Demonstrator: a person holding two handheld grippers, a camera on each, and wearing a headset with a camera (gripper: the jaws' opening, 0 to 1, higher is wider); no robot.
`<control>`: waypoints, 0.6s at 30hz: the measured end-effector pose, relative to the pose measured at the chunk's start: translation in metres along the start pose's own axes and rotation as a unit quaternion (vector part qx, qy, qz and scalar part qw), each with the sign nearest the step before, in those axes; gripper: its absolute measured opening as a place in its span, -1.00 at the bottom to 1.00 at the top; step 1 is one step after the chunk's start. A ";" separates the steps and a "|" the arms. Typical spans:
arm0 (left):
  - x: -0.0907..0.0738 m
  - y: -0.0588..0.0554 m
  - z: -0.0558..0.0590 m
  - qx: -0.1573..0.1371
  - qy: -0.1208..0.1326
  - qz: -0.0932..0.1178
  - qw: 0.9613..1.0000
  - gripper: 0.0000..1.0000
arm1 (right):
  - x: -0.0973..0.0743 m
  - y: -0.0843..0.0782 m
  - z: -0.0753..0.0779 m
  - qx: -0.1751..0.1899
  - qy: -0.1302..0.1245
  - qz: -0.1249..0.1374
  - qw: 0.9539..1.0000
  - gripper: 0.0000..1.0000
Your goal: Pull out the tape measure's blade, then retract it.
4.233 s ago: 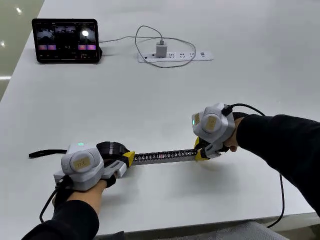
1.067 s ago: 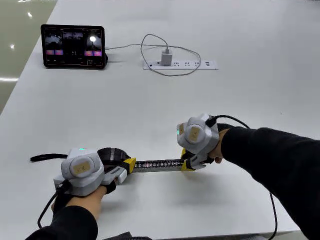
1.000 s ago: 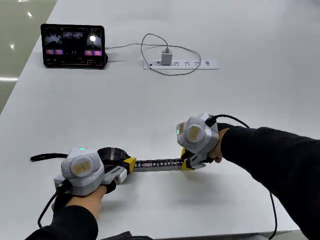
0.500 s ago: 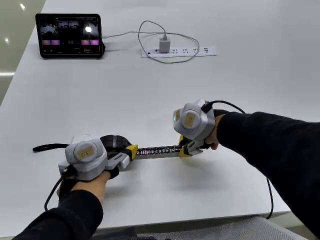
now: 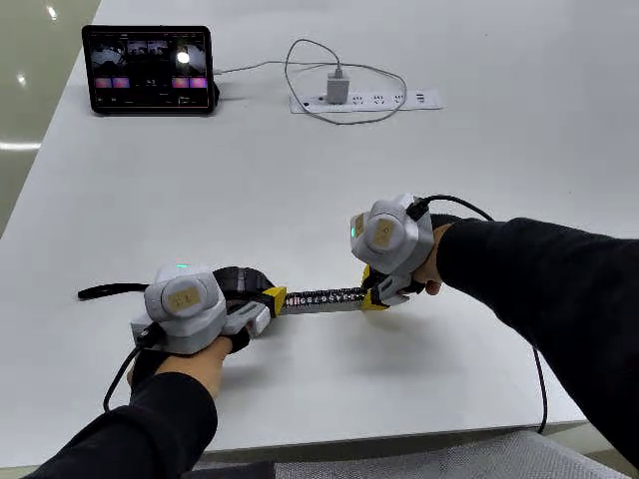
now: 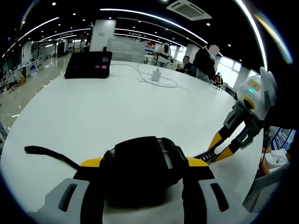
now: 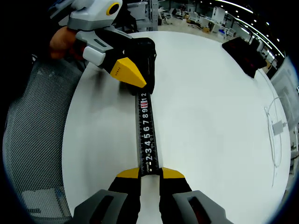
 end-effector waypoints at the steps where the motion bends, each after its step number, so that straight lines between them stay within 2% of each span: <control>1: 0.000 0.000 0.000 0.000 0.000 0.000 1.000 0.26 | 0.000 0.001 0.000 0.001 0.000 -0.001 1.000 -0.78; 7: 0.000 -0.001 0.000 -0.003 -0.001 0.003 1.000 0.26 | 0.000 0.004 -0.002 -0.005 -0.003 -0.008 1.000 -0.78; 18: 0.001 -0.001 0.000 -0.006 -0.002 0.003 1.000 0.26 | 0.003 0.008 0.000 0.004 -0.004 -0.007 1.000 -0.78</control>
Point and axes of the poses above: the centre of the closed fingertips' face, and the gripper's own axes: x roughly forward along the fingers, z roughly to its right, y roughly out of its top, the point moved 8 cm from there along -x, roughly backward along the fingers, and after that the axes turned 5 degrees about -x, right-handed, at the moved point
